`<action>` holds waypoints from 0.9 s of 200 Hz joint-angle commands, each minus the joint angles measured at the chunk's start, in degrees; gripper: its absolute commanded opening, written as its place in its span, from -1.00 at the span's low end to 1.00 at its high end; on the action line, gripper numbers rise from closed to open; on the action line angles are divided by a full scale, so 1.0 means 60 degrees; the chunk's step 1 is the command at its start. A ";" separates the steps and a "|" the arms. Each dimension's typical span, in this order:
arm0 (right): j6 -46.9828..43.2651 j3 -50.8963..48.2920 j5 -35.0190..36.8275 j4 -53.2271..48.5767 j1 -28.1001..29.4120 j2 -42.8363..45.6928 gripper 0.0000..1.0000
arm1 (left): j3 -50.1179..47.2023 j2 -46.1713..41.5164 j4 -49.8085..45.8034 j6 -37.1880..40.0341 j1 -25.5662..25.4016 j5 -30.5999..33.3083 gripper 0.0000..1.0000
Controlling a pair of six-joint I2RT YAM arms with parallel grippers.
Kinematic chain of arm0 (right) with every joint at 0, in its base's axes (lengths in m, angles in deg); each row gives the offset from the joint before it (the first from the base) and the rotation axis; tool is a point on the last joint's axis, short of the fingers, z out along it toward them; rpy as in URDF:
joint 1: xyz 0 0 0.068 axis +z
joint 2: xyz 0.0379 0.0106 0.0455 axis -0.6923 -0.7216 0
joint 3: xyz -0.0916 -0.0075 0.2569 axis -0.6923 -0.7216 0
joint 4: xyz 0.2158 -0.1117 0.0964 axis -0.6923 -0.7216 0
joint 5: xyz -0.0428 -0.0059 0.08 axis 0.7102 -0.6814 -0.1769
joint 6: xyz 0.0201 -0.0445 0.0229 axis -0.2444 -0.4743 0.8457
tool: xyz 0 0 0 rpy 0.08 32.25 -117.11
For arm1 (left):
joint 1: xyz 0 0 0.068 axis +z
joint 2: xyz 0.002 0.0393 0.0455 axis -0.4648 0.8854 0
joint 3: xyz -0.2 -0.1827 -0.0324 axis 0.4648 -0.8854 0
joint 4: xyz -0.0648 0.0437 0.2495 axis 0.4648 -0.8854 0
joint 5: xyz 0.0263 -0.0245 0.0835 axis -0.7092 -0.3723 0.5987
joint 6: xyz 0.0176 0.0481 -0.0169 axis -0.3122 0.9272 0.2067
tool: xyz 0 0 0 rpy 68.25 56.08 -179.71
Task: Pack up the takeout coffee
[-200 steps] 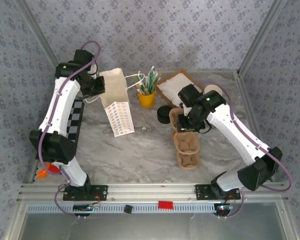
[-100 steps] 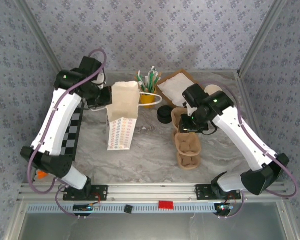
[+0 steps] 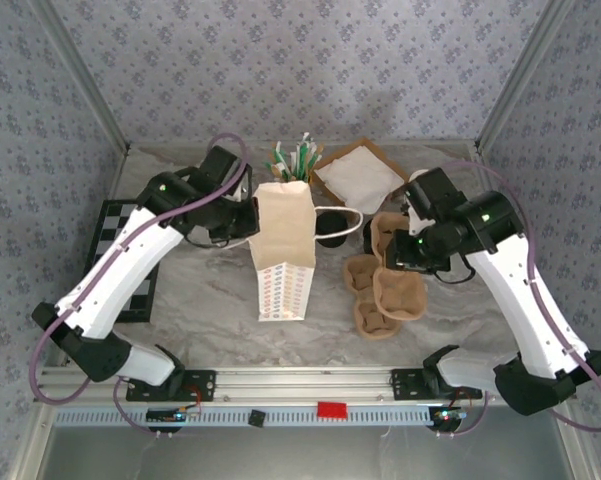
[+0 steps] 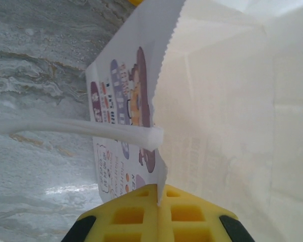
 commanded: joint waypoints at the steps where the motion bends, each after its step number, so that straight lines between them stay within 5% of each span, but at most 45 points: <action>1: 0.0271 0.0586 -0.0011 -0.0674 -0.0107 0.0116 -0.41 | -0.0433 -0.0509 0.0994 -0.1021 -0.0188 0.0385 -1.00; 94: 0.0787 0.3071 -0.0551 -0.0690 -0.0168 -0.0729 -0.46 | -0.1742 -0.1015 0.2238 -0.1673 -0.0219 0.0168 -1.00; 118: 0.1119 0.3901 -0.0632 -0.0478 0.0203 -0.1177 -0.46 | -0.1582 -0.0958 0.2139 -0.1348 -0.0187 0.0040 -0.67; 180: 0.1793 0.5071 -0.0652 0.0680 0.1292 -0.2151 -0.47 | -0.1389 -0.0824 0.1648 -0.0826 -0.0194 -0.0182 -0.76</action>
